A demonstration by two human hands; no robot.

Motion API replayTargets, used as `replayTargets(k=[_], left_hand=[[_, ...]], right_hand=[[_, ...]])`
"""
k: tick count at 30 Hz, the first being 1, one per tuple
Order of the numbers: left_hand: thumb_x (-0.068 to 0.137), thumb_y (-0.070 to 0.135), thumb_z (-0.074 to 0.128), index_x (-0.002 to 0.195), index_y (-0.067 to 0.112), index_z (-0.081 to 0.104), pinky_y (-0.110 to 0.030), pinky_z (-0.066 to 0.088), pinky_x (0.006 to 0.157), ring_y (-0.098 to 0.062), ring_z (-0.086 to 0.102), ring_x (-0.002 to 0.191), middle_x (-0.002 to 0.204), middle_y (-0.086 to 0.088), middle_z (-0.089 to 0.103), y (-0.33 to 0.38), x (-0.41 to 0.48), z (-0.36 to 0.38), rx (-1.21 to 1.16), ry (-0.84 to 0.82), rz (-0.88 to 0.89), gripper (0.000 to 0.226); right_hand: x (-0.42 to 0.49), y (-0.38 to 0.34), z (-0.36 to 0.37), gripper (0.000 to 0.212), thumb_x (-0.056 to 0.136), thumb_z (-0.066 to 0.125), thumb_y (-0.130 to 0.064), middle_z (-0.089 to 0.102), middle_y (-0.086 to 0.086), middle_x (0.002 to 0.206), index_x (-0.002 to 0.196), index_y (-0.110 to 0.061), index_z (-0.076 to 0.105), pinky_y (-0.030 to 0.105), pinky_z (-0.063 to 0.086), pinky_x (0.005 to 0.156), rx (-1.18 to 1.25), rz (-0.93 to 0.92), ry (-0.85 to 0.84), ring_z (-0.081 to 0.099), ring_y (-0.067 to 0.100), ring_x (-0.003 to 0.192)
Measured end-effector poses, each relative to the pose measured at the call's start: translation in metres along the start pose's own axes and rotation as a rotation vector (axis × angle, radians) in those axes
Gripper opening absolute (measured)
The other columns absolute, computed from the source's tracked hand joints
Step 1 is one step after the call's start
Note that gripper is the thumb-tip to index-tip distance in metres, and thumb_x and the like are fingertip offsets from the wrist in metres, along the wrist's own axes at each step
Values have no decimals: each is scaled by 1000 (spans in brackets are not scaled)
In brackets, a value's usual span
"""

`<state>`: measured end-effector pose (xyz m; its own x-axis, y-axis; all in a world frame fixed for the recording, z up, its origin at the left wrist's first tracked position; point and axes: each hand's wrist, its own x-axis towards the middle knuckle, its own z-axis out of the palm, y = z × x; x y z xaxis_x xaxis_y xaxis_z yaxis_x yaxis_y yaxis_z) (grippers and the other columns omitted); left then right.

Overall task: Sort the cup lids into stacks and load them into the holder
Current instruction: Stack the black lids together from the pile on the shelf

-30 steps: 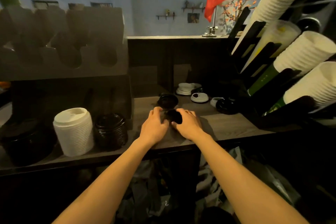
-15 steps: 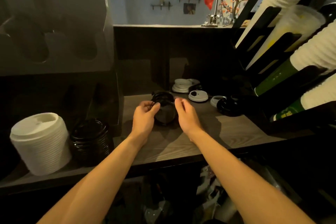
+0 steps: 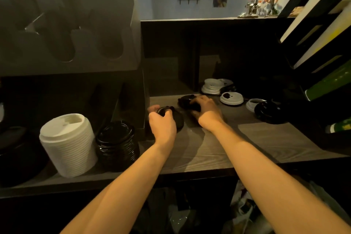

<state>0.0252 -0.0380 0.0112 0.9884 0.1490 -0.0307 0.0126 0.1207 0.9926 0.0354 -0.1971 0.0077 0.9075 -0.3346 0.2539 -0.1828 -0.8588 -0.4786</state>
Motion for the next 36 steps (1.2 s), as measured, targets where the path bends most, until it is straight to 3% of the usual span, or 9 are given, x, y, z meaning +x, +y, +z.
replayTargets(k=[3,6,11,14,19,24,29,33,36], left_hand=[[100,9,60,131,16,49,-23,49,87,-15,54,108,122,-3,53,0,-2,4,4,21,40,33],[100,12,62,129,17,51,-13,44,74,-15,59,111,113,5,57,0,-4,14,9,14,123,32],[100,16,64,143,21,52,-22,38,95,-11,49,120,122,9,54,1,3,18,-133,-31,53,45],[99,16,65,131,18,62,-25,43,96,-14,56,117,103,12,61,0,10,16,-204,-20,-3,32],[98,23,66,108,32,68,-46,51,105,-25,65,114,115,-3,70,2,15,20,-364,-92,-138,13],[102,26,60,107,27,65,-45,53,103,-23,66,107,109,-3,70,2,15,22,-420,-197,-167,8],[88,38,76,138,18,60,-47,52,105,-26,67,113,117,-8,71,3,10,19,-364,-251,-176,56],[86,39,79,138,14,58,-45,55,102,-26,68,109,117,-9,70,2,9,20,-369,-249,-174,62],[85,43,78,140,13,56,-42,57,99,-25,69,109,119,-11,71,3,8,19,-388,-269,-174,66]], right_hand=[[-7,-5,-5,37,99,60,-38,65,4,128,134,-27,59,35,44,91,330,121,49,59,27,120],[-17,-8,-8,32,96,65,-36,67,-3,118,126,-26,60,32,44,89,619,92,146,60,20,113],[-20,-8,-14,53,83,79,-5,55,-19,110,126,-27,57,19,46,84,1072,107,244,53,-1,98],[-17,-8,-15,50,80,79,0,65,-9,114,119,-27,64,33,55,92,1306,138,169,62,9,106],[-14,-14,-1,38,82,83,-20,68,-6,114,115,-30,68,21,56,75,1052,88,95,63,11,105],[-11,-15,5,34,85,80,-32,71,-4,116,118,-28,71,35,57,95,1012,24,59,66,14,111],[-13,-15,3,40,87,78,-29,66,-5,121,125,-32,67,29,56,91,1060,51,56,63,9,110],[-17,-17,-6,32,91,73,-17,69,-4,116,122,-24,68,12,52,67,1159,89,43,63,5,103],[-19,-20,-6,22,89,76,-23,72,-2,108,111,-22,70,16,54,68,1136,113,65,68,10,100]])
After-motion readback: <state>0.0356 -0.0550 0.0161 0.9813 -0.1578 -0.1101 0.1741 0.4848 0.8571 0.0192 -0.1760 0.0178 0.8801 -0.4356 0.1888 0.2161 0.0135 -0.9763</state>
